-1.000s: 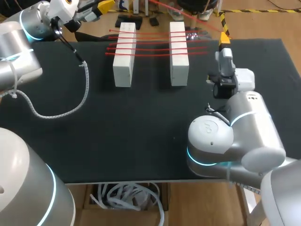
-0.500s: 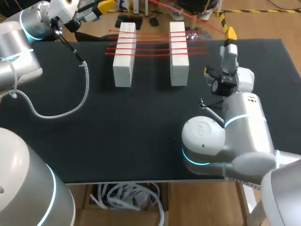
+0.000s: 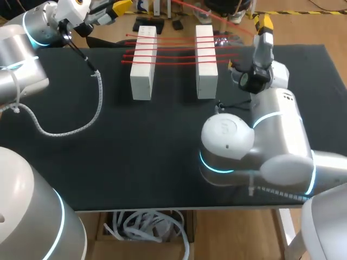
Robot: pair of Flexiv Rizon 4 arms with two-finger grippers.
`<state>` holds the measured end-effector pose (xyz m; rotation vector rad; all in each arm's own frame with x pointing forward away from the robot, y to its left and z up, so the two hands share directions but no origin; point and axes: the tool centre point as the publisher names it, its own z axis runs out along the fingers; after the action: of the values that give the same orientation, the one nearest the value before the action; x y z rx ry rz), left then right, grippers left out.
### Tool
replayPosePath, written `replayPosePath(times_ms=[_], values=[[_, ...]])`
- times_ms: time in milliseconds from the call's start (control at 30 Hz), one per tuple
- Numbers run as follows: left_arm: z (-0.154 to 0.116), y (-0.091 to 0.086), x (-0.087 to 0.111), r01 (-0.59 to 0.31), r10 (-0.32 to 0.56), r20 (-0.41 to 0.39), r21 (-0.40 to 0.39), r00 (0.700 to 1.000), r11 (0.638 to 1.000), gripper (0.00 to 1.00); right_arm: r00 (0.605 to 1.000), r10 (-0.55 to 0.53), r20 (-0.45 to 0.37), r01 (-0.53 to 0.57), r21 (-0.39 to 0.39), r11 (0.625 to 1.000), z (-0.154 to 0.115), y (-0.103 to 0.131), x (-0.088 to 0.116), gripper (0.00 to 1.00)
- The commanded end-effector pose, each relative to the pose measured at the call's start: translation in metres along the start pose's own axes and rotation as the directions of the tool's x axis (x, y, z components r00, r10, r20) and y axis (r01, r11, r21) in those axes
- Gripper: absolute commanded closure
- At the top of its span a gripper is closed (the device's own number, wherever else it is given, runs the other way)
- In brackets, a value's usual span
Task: Grab the tape and strap the tape.
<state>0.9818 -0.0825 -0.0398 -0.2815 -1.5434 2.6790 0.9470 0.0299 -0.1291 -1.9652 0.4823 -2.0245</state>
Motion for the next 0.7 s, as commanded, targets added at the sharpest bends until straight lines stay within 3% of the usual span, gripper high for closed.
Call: replayPosePath(times_ms=[33, 233, 267, 333, 400, 700], values=[[-0.001, 0.001, -0.001, 0.001, -0.001, -0.002, 0.001, 1.0, 1.0, 1.0, 1.0, -0.006, 0.018, 0.007, -0.079, 0.997, 0.002, -0.009, 0.015, 0.0], [-0.001, 0.001, -0.001, 0.001, -0.001, -0.002, 0.001, 1.0, 1.0, 1.0, 1.0, -0.004, 0.006, 0.004, -0.081, 0.997, 0.005, -0.008, 0.024, 0.0], [-0.001, 0.001, -0.001, 0.001, -0.001, -0.002, 0.001, 1.0, 1.0, 1.0, 1.0, -0.004, 0.002, 0.005, -0.082, 0.997, 0.006, -0.008, 0.025, 0.05], [-0.001, 0.001, -0.001, 0.001, -0.001, -0.002, 0.001, 1.0, 1.0, 1.0, 1.0, -0.004, -0.001, 0.004, -0.083, 0.997, 0.006, -0.007, 0.026, 0.36], [-0.001, 0.001, -0.001, 0.001, -0.001, -0.002, 0.001, 1.0, 1.0, 1.0, 1.0, -0.005, -0.003, 0.005, -0.083, 0.997, 0.007, -0.007, 0.027, 0.52], [-0.001, 0.001, -0.001, 0.001, -0.001, -0.002, 0.001, 1.0, 1.0, 1.0, 1.0, -0.009, -0.012, 0.008, -0.084, 0.996, 0.008, -0.005, 0.029, 0.54]])
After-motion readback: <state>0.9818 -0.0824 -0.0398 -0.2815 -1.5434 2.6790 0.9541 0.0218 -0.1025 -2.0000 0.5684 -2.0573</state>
